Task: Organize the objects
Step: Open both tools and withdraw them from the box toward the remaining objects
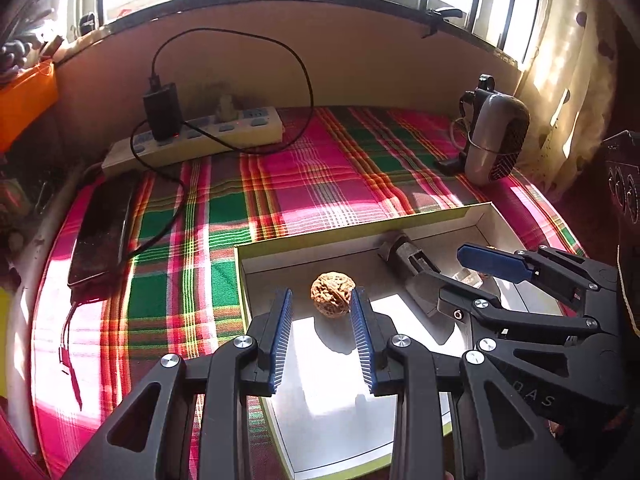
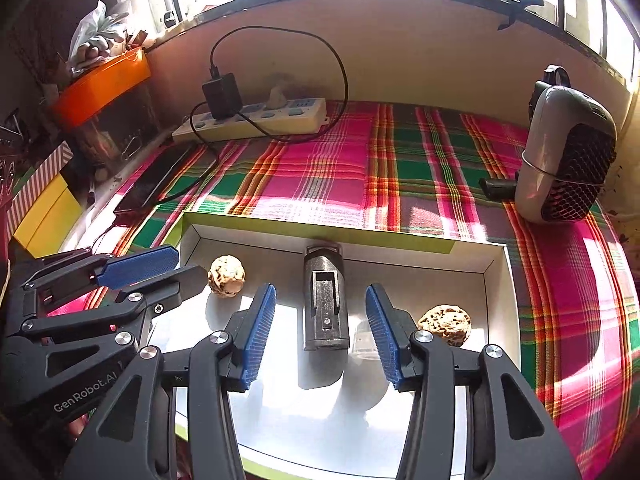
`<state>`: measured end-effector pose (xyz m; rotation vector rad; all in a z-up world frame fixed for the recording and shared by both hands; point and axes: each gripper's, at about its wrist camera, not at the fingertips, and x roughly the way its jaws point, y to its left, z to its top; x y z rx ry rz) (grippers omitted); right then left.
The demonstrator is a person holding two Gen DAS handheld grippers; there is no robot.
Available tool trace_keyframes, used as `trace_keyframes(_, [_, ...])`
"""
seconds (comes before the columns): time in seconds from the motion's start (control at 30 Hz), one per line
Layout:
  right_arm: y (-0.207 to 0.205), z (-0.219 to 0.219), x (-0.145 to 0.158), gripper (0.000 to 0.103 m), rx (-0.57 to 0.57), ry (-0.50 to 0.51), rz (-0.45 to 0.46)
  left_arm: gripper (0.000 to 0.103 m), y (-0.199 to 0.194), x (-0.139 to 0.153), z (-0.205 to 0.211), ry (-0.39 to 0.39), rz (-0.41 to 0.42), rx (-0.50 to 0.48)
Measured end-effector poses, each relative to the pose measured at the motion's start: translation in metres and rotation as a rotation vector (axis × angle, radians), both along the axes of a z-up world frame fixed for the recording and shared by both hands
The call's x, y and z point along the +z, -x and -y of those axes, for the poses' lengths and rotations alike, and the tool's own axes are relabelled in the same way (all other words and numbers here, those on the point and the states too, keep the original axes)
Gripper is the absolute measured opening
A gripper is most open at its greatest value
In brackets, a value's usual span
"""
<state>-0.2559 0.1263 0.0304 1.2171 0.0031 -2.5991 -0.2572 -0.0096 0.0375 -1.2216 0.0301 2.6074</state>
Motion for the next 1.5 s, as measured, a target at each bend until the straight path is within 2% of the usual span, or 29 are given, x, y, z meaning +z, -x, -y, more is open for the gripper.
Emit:
trace_keyframes(0.57, [-0.061, -0.008, 0.024, 0.049, -0.031, 0.016, -0.063, 0.028, -0.07, 0.023, 0.008, 0.016, -0.092, 0.047])
trace_keyframes(0.73, [-0.082, -0.015, 0.023, 0.049, -0.034, 0.02, -0.066, 0.028, -0.092, 0.027, 0.005, 0.056, -0.121, 0.046])
trace_keyframes(1.13, [-0.133, -0.046, 0.023, 0.049, -0.058, -0.04, -0.119, 0.028, -0.135, 0.017, 0.025, -0.031, -0.098, 0.049])
trace_keyframes(1.4, [-0.157, -0.07, 0.02, 0.05, -0.092, -0.016, -0.115, 0.032, -0.151, -0.003, 0.031, -0.111, -0.049, -0.013])
trace_keyframes(1.5, [-0.163, -0.08, 0.018, 0.057, -0.107, -0.006, -0.113, 0.033, -0.153, -0.01, 0.028, -0.111, -0.04, -0.037])
